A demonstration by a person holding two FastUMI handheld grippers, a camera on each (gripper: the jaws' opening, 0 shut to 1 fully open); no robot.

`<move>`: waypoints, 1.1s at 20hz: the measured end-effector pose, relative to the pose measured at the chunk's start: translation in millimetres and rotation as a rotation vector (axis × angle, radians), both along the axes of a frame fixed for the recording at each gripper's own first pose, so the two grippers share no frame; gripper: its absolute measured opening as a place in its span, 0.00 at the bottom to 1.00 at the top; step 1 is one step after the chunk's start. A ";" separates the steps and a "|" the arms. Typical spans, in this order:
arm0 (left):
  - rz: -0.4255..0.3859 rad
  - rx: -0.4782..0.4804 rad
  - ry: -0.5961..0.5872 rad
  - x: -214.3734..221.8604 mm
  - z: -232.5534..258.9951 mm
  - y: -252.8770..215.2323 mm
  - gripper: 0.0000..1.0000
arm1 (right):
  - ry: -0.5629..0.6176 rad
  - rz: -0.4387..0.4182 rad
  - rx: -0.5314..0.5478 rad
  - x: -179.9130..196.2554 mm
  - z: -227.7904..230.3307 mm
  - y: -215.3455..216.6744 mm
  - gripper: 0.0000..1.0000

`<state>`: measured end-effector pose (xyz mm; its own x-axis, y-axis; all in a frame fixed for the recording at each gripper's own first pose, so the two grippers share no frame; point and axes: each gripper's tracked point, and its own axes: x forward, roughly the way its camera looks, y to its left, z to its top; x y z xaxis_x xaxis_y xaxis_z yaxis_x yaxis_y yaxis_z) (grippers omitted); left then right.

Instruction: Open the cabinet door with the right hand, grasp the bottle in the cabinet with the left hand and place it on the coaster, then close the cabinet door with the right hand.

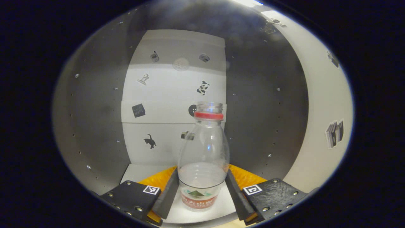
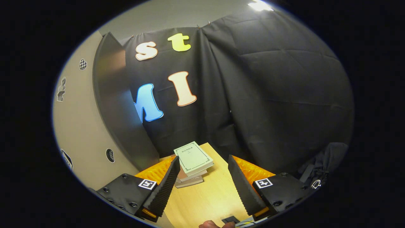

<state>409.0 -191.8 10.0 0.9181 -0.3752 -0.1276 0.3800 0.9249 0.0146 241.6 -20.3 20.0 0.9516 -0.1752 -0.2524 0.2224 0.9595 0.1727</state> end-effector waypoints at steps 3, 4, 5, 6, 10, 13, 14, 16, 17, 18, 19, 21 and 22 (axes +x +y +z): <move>-0.028 -0.054 0.006 -2.8 -1.0 -3.4 0.73 | -0.010 0.017 0.029 3.7 1.9 6.6 0.97; -0.031 -0.070 0.012 -4.6 -0.1 -3.0 0.73 | -0.015 0.019 0.030 4.8 2.8 6.5 0.97; -0.027 -0.071 0.016 -6.9 -1.0 -0.2 0.73 | -0.015 0.017 0.027 4.3 1.9 4.8 0.97; -0.025 -0.068 0.008 -9.0 2.6 2.5 0.75 | -0.014 0.016 0.021 3.9 1.8 3.6 0.97; -0.034 -0.069 -0.034 -30.9 23.4 13.8 0.73 | -0.014 0.019 0.036 -0.4 3.8 6.2 0.97; -0.051 -0.059 -0.059 -57.2 37.0 25.0 0.71 | -0.032 0.017 0.047 -6.5 13.4 12.4 0.97; -0.064 -0.052 -0.067 -67.6 41.3 27.9 0.71 | -0.040 0.010 0.016 -9.9 19.0 10.8 0.97; -0.095 -0.017 -0.096 -89.5 50.6 36.1 0.71 | -0.042 0.005 -0.038 -18.5 24.2 11.3 0.97; -0.106 0.009 -0.106 -100.6 55.3 40.1 0.71 | -0.045 0.006 -0.047 -23.0 28.6 12.8 0.97; -0.110 0.029 -0.115 -110.9 58.5 48.2 0.71 | -0.054 0.007 -0.047 -27.8 32.6 14.2 0.97; -0.111 0.040 -0.121 -121.5 60.9 56.6 0.75 | -0.064 0.004 -0.040 -32.0 35.4 15.7 0.97; -0.103 0.043 -0.124 -145.4 64.3 75.9 0.75 | -0.076 -0.006 -0.026 -42.2 37.8 17.0 0.97; -0.094 0.041 -0.124 -155.6 65.1 86.8 0.75 | -0.075 -0.014 -0.024 -47.1 37.7 17.3 0.97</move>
